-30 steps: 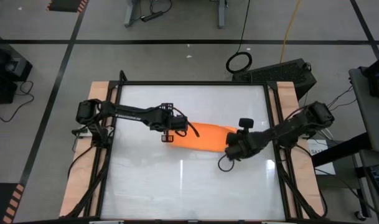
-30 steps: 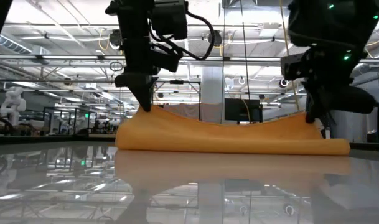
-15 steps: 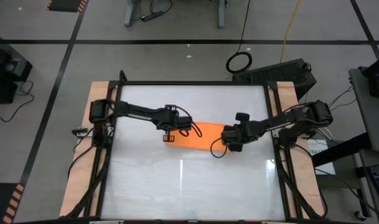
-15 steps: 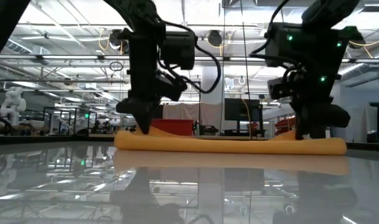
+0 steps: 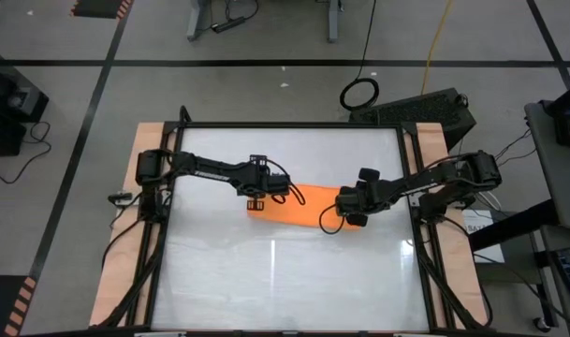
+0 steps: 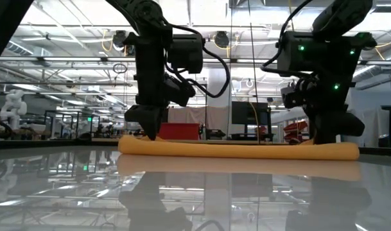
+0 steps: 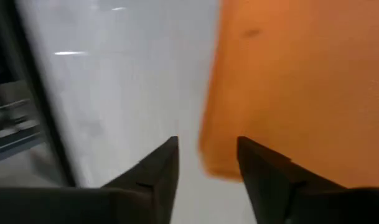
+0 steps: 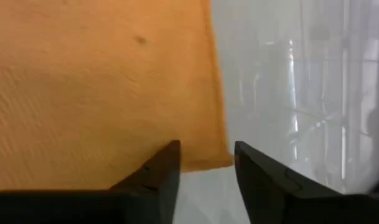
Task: Roll towel
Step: Fold the towel, then roll the towel
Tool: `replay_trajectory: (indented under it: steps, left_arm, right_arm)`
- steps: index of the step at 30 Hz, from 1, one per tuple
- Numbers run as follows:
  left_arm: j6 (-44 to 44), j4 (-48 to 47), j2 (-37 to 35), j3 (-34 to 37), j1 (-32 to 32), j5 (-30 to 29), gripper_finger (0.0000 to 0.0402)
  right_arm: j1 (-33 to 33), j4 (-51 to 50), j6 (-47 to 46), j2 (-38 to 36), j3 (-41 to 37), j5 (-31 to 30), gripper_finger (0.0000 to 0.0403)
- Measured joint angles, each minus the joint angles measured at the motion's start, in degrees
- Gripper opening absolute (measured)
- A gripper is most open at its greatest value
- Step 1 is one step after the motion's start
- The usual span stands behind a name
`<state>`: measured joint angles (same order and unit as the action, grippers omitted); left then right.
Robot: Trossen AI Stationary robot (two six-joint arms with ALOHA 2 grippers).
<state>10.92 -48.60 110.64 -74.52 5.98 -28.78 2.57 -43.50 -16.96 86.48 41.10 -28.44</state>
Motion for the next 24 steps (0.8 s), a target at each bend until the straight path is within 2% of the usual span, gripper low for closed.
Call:
replay_trajectory:
  steps: [3, 6, 13, 16, 20, 24]
  left_arm:
    - [0.0, -1.1, -1.2, 0.0, 0.0, -2.8, 0.0203]
    - [-0.3, -1.3, -3.4, -0.1, 0.0, -3.2, 0.0224]
    - [-4.2, -1.1, -8.4, -0.3, 0.0, -3.6, 0.0233]
    - [-4.6, 2.8, -8.7, -0.3, 0.1, 4.8, 0.0234]
    - [-6.0, 12.6, -7.2, -0.3, -0.7, 17.7, 0.0234]
    - [-2.3, 18.4, -4.9, -0.2, -3.2, 22.8, 0.0234]
  right_arm:
    - [0.0, -2.8, -1.7, -2.9, 0.0, -0.3, 0.0167]
    - [0.3, -4.1, -3.0, -7.3, 0.0, -0.5, 0.0177]
    - [1.9, -3.8, -5.0, -18.8, 0.0, 0.0, 0.0169]
    - [3.0, -0.4, -5.3, -21.7, 0.0, 2.1, 0.0164]
    - [5.4, 8.2, -4.2, -22.4, -0.6, 4.7, 0.0159]
    - [9.3, 17.8, -2.3, -20.6, -4.1, 5.3, 0.0157]
